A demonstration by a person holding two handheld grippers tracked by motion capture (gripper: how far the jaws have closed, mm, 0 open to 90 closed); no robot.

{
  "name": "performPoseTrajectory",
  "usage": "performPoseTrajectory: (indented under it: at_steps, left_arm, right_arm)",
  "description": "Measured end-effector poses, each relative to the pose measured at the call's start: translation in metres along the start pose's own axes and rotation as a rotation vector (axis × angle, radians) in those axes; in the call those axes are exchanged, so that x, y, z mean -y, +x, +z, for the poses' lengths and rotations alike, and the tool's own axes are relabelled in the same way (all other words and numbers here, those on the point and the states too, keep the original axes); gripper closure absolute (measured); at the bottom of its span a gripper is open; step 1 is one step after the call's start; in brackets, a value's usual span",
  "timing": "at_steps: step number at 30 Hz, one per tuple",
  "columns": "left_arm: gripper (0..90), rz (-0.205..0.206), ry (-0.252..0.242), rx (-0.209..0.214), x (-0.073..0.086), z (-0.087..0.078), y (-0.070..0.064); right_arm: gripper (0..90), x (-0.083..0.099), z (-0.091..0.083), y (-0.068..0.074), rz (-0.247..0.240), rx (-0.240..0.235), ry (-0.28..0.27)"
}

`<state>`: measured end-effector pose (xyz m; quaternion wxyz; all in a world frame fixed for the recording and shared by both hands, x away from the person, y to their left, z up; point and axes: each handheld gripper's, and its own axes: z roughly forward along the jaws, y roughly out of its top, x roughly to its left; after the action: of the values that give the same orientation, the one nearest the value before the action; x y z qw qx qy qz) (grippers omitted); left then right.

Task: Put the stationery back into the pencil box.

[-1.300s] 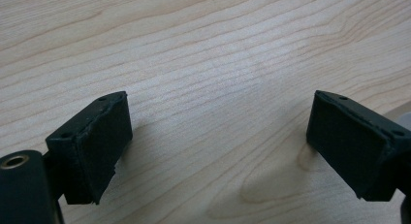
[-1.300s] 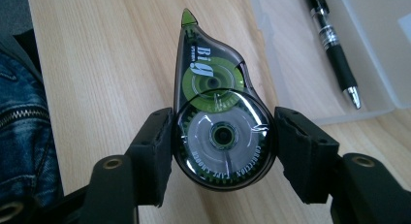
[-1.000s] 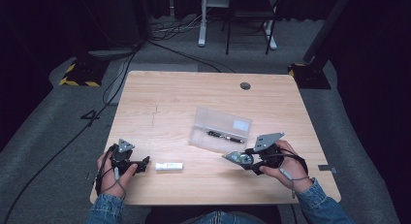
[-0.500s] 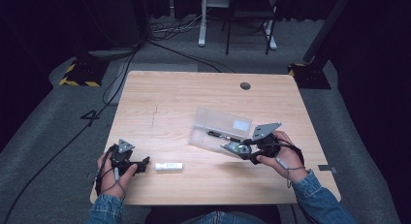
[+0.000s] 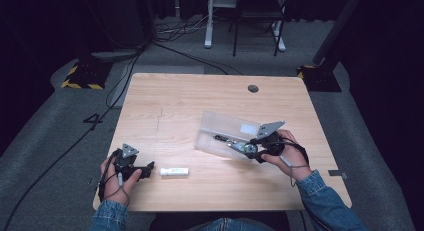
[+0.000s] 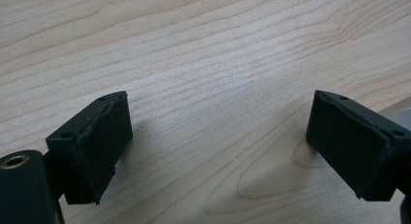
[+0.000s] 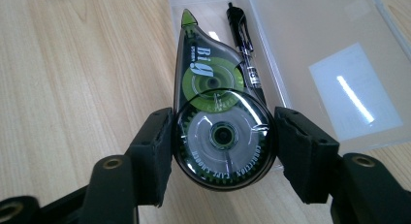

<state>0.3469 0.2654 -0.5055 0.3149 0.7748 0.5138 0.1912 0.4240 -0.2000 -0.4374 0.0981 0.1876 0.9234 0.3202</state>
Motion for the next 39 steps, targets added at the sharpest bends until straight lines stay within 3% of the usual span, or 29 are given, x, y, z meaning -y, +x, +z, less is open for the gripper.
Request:
performPoseTrajectory:
  at_steps: [18,39]
  left_arm:
    - [9.5,0.000,0.000,0.000,0.000,0.000,0.000]
    - [9.5,0.000,0.000,0.000,0.000,0.000,0.000]
  right_arm:
    - [41.9,0.001,0.019,-0.011,-0.010,-0.037,0.061]
    - [41.8,0.004,0.029,-0.018,-0.010,-0.067,0.086]
